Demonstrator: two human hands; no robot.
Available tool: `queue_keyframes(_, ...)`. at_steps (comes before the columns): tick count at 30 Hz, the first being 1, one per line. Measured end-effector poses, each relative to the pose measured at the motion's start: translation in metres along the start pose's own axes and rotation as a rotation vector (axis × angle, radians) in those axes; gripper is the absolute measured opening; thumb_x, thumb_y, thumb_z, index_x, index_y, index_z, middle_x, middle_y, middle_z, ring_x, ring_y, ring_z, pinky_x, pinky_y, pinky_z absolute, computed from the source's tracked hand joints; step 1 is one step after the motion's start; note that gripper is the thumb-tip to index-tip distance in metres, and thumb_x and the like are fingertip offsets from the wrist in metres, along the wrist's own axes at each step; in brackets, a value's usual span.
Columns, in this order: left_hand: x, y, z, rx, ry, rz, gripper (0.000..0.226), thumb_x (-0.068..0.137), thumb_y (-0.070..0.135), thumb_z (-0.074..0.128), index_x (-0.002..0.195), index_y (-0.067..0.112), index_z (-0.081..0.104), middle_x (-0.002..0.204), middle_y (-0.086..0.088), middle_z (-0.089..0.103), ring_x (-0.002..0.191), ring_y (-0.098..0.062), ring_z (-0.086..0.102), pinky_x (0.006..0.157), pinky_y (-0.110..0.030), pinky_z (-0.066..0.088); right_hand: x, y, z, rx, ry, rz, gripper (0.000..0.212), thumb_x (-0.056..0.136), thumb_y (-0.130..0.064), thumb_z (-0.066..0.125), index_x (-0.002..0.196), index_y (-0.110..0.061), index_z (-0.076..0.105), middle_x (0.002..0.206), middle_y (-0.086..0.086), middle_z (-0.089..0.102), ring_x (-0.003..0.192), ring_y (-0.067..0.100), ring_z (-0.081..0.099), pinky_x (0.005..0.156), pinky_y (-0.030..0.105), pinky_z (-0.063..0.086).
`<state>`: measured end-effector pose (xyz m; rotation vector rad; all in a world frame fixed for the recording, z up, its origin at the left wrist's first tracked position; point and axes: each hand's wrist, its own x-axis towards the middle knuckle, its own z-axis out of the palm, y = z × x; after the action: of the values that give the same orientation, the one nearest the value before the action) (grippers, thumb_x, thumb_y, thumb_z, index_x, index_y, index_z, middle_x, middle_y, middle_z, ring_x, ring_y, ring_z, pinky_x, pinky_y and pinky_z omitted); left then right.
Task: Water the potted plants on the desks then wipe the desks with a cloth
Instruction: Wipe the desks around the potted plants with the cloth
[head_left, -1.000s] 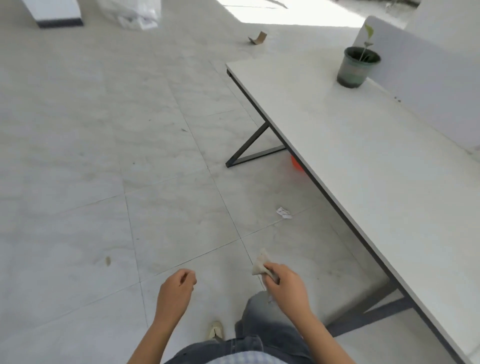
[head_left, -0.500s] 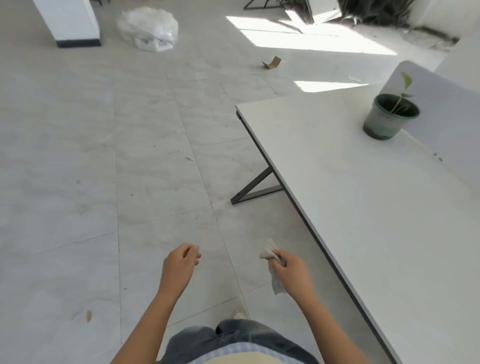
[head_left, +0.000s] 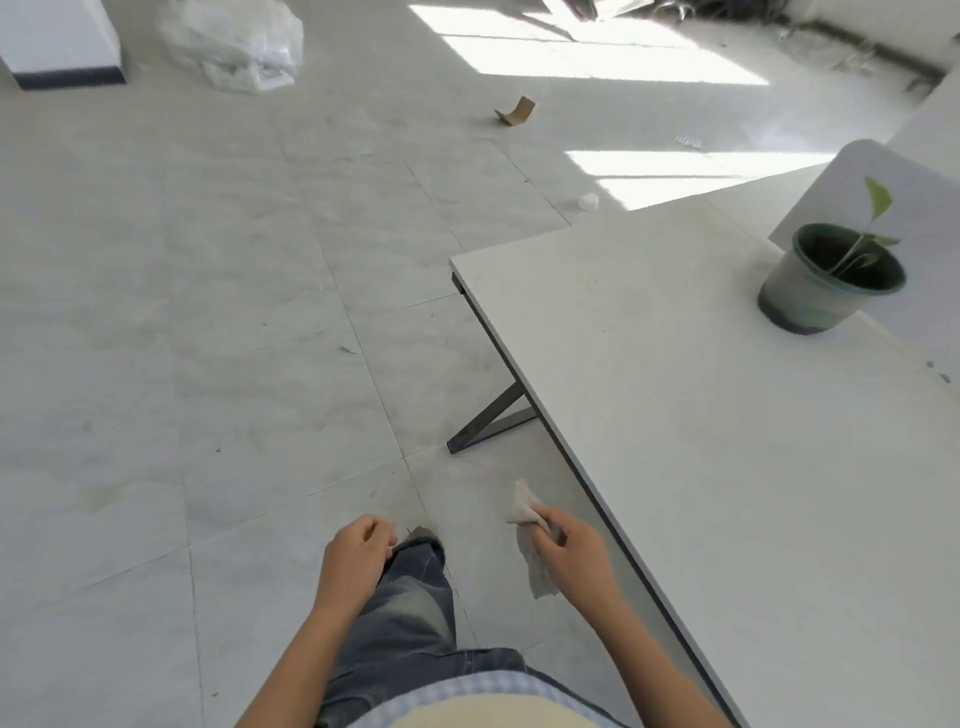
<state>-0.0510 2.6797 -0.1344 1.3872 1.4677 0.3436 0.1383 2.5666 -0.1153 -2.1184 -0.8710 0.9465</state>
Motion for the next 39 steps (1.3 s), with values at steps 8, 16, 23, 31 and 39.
queue_keyframes(8, 0.155, 0.120, -0.018, 0.078, -0.126, 0.202, 0.022, 0.092, 0.018, 0.045, 0.077, 0.015, 0.060, 0.080, 0.003, 0.063, 0.078, -0.014, 0.059, 0.065, -0.020, 0.041, 0.106, -0.071, -0.003, 0.191, 0.277, 0.092, 0.025, 0.089, -0.022, 0.053, 0.086, -0.046, 0.054, 0.085, 0.015, 0.068, 0.069, 0.018, 0.055, 0.062, 0.029, 0.042)
queue_keyframes(16, 0.212, 0.152, 0.019, 0.217, -0.389, 0.190, 0.026, 0.092, 0.016, 0.045, 0.070, 0.019, 0.058, 0.082, -0.004, 0.066, 0.080, -0.019, 0.061, 0.062, -0.021, 0.041, 0.135, -0.081, -0.014, 0.339, 0.473, 0.253, 0.019, 0.093, -0.019, 0.043, 0.085, -0.035, 0.048, 0.068, -0.004, 0.056, 0.060, 0.011, 0.048, 0.056, 0.022, 0.035)
queue_keyframes(23, 0.237, 0.221, 0.081, 0.326, -0.438, 0.460, 0.019, 0.093, 0.016, 0.046, 0.097, 0.014, 0.064, 0.092, -0.008, 0.068, 0.084, -0.023, 0.060, 0.071, -0.030, 0.043, 0.162, -0.066, -0.092, 0.552, 0.874, 0.358, 0.013, 0.096, -0.025, 0.035, 0.104, -0.020, 0.044, 0.085, -0.002, 0.055, 0.074, 0.013, 0.051, 0.058, 0.026, 0.039)
queue_keyframes(31, 0.303, 0.310, 0.192, 0.791, -0.262, 0.815, 0.047, 0.089, 0.025, 0.047, 0.131, 0.004, 0.047, 0.142, -0.020, 0.041, 0.133, -0.038, 0.030, 0.103, -0.050, 0.030, 0.197, 0.013, -0.265, 0.293, 1.303, 0.411, 0.029, 0.093, -0.026, 0.036, 0.114, -0.008, 0.045, 0.094, 0.006, 0.053, 0.090, 0.028, 0.050, 0.073, 0.036, 0.037)
queue_keyframes(39, 0.360, 0.337, 0.241, 1.033, -0.158, 0.719, 0.060, 0.091, 0.029, 0.048, 0.143, 0.006, 0.028, 0.153, -0.020, 0.019, 0.142, -0.039, 0.011, 0.110, -0.053, 0.013, 0.266, 0.123, -0.348, -0.250, 0.708, 0.694, 0.049, 0.092, -0.039, 0.038, 0.138, -0.024, 0.029, 0.149, 0.014, 0.024, 0.136, 0.034, 0.022, 0.107, 0.051, 0.025)
